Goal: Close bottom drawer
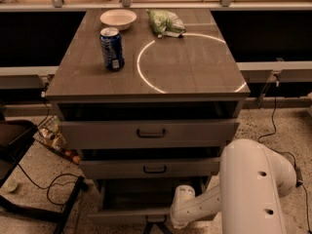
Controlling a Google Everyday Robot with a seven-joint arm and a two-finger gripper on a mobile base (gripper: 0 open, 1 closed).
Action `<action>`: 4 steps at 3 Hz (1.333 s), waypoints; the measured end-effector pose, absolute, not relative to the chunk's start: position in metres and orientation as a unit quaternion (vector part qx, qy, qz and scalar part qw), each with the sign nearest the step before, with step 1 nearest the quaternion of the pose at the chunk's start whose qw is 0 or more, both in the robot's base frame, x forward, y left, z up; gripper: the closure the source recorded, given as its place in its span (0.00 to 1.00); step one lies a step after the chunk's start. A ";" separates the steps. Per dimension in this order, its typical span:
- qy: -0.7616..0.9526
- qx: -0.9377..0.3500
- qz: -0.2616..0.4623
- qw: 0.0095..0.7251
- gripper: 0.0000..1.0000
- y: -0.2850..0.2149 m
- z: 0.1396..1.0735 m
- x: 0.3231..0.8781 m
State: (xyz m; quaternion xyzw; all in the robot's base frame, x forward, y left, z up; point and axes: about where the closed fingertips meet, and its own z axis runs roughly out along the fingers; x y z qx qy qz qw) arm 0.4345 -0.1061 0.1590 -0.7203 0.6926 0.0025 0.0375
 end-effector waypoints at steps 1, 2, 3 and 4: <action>0.684 -0.728 -0.006 0.043 1.00 -0.096 0.162 0.454; 0.674 -0.737 -0.014 0.046 1.00 -0.083 0.159 0.483; 0.674 -0.737 -0.007 0.048 1.00 -0.078 0.143 0.501; 0.684 -0.728 0.004 0.044 1.00 -0.088 0.123 0.510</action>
Offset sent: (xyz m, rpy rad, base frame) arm 0.0887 0.0404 -0.0020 -0.0212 -0.0631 0.0822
